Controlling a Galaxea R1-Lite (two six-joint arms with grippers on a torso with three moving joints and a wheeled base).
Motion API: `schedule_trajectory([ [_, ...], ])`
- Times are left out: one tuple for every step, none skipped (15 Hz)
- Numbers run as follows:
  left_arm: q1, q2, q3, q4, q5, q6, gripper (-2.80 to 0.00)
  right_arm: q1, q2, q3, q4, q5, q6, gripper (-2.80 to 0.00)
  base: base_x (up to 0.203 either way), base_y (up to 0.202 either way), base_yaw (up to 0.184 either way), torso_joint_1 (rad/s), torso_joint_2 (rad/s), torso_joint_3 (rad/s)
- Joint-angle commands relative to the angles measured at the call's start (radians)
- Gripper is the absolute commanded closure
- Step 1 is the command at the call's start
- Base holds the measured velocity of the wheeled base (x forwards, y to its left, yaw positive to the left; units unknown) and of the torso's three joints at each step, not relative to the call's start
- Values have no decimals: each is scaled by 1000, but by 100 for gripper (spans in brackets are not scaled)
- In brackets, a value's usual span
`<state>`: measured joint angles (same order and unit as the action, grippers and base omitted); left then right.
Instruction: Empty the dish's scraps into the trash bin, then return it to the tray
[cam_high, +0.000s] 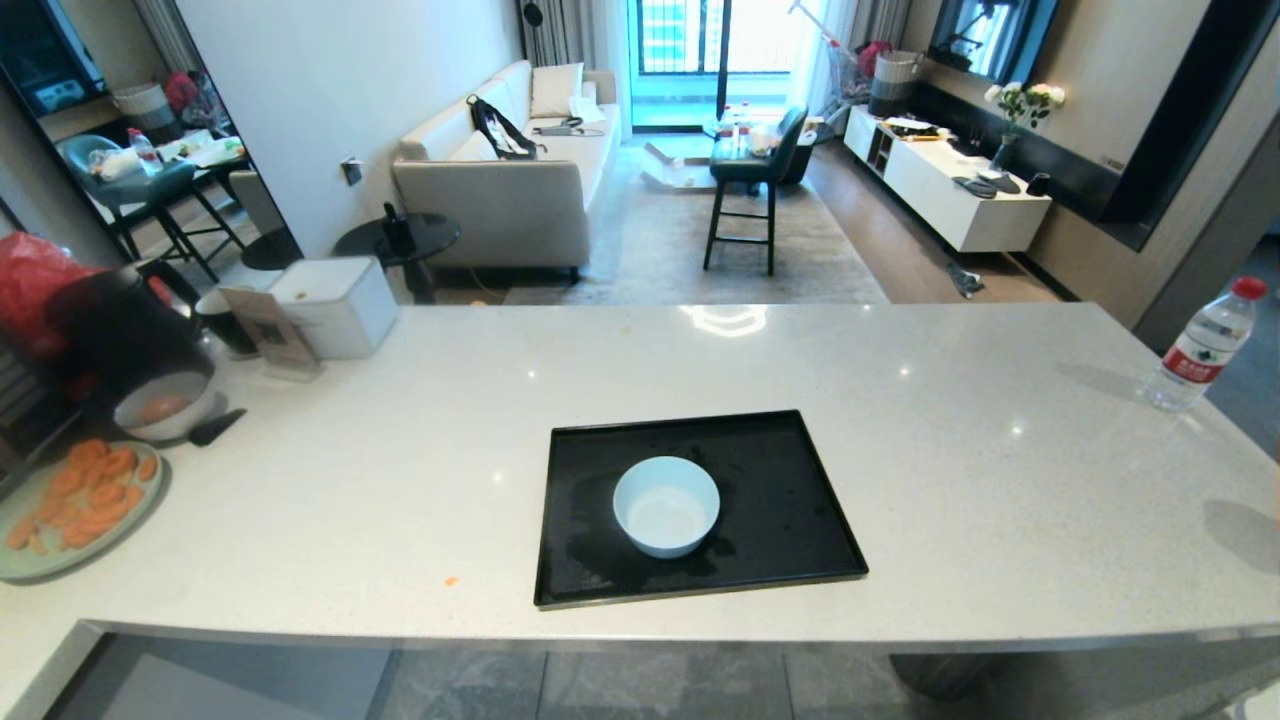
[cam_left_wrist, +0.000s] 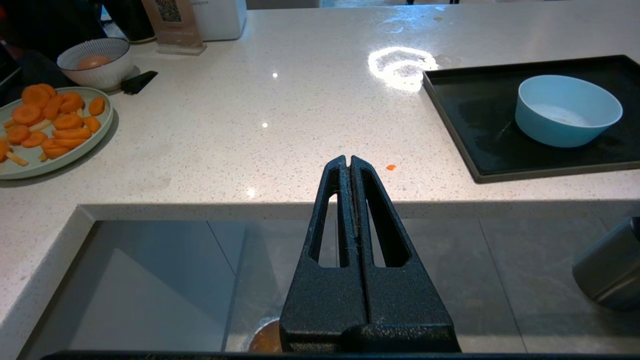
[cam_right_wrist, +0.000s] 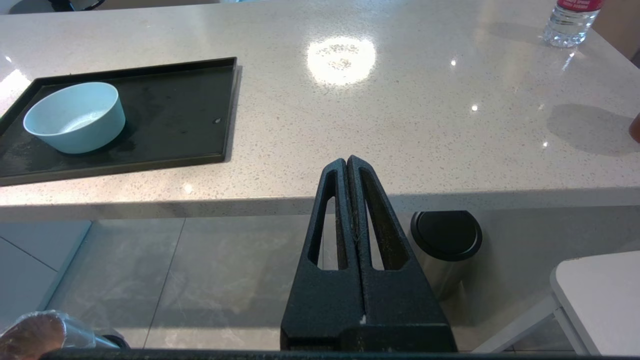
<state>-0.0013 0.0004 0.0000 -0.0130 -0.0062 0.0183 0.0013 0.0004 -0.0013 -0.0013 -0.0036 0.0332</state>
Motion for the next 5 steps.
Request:
schedule_trajectory([
  [0,0,0,-1,0,0,0,0,0,0,-1,1,1,0,0,0,0,0,0,0],
  [0,0,0,-1,0,0,0,0,0,0,-2,-1,1,0,0,0,0,0,0,0],
  [1,0,0,-1,0,0,0,0,0,0,0,1,1,0,0,0,0,0,0,0],
  [1,0,0,-1,0,0,0,0,0,0,-2,0,1,0,0,0,0,0,0,0],
  [0,0,0,-1,0,0,0,0,0,1,0,1,1,0,0,0,0,0,0,0],
])
